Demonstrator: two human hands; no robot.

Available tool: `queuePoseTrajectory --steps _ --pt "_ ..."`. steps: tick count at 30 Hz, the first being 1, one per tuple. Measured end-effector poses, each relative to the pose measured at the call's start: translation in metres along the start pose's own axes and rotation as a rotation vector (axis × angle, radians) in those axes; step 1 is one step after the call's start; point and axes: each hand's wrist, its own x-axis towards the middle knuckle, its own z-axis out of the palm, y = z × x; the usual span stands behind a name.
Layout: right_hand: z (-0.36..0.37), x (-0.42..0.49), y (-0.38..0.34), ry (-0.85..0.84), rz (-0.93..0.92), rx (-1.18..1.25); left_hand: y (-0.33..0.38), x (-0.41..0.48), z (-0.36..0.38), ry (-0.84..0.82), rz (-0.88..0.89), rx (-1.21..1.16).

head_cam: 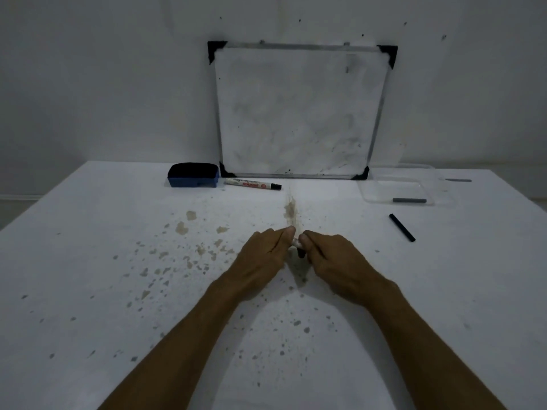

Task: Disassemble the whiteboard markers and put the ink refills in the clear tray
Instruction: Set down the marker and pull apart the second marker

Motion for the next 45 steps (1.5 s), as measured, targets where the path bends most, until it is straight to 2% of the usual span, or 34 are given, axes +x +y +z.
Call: queuePoseTrajectory --steps 4,6,7,8,10,11,12,14,18,20,21,22,23,24,26,28,31,35,37,38,39,41,42,43,45 --pt "-0.020 0.007 -0.008 -0.260 0.286 0.583 0.009 -0.005 -0.009 -0.011 0.199 0.210" --pt "-0.020 0.004 -0.009 -0.332 0.355 0.700 0.009 -0.004 -0.009 0.014 0.249 0.241" --pt "-0.018 0.002 -0.010 -0.309 0.336 0.627 0.006 -0.002 -0.008 0.005 0.224 0.233" --pt "-0.014 -0.001 -0.010 -0.251 0.273 0.429 0.005 0.000 -0.007 -0.035 0.159 0.188" --pt "-0.005 -0.004 -0.007 -0.083 0.076 -0.097 0.007 0.002 -0.009 -0.094 0.001 0.008" --pt "-0.001 -0.005 -0.008 -0.011 0.002 -0.235 0.007 0.002 -0.010 -0.110 -0.042 -0.046" --pt "0.002 -0.004 -0.008 0.036 -0.038 -0.260 0.009 0.001 -0.012 -0.111 -0.058 -0.062" --pt "0.004 -0.001 -0.008 0.021 0.000 -0.077 0.008 -0.005 -0.012 -0.076 -0.044 -0.068" --pt "-0.011 0.006 -0.012 -0.202 0.221 0.451 0.000 -0.006 -0.009 -0.038 0.128 0.051" --pt "-0.014 0.004 -0.013 -0.274 0.301 0.614 0.002 -0.002 -0.009 0.040 0.195 0.130" --pt "-0.013 0.003 -0.013 -0.253 0.299 0.565 0.002 0.000 -0.009 0.084 0.245 0.173" --pt "-0.010 0.002 -0.013 -0.185 0.246 0.384 0.001 0.000 -0.007 0.131 0.305 0.263" --pt "-0.005 0.001 -0.010 -0.081 0.155 0.122 0.004 -0.002 -0.007 0.130 0.289 0.306" --pt "0.000 -0.001 -0.009 0.027 0.058 -0.110 0.006 -0.001 -0.007 0.140 0.219 0.278" --pt "0.006 -0.002 -0.009 0.128 -0.052 -0.296 0.005 0.002 -0.006 0.075 -0.010 0.098" --pt "0.007 0.000 -0.007 0.104 -0.008 -0.200 0.002 0.001 -0.008 0.038 -0.022 0.065" --pt "0.001 0.007 -0.005 -0.009 0.143 0.078 -0.001 -0.006 -0.011 -0.021 0.106 0.159" --pt "-0.018 0.007 -0.002 -0.187 0.288 0.521 0.012 -0.003 -0.009 0.005 0.176 0.152" --pt "-0.021 0.004 0.000 -0.249 0.321 0.642 0.012 0.000 -0.005 0.010 0.226 0.184" --pt "-0.018 0.002 0.001 -0.231 0.294 0.590 0.012 -0.001 -0.004 0.016 0.237 0.195" --pt "-0.014 -0.001 0.001 -0.165 0.224 0.421 0.009 -0.002 -0.004 0.013 0.244 0.225" --pt "-0.003 -0.006 0.002 0.052 0.028 -0.078 0.006 0.000 -0.006 -0.019 0.162 0.177" --pt "0.002 -0.007 0.000 0.125 -0.040 -0.223 0.002 0.001 -0.008 -0.039 0.109 0.123" --pt "0.005 -0.006 -0.003 0.147 -0.061 -0.247 -0.002 0.001 -0.009 -0.043 0.088 0.117" --pt "0.007 0.000 -0.006 0.102 0.005 -0.119 -0.006 0.000 -0.012 -0.035 0.120 0.189"
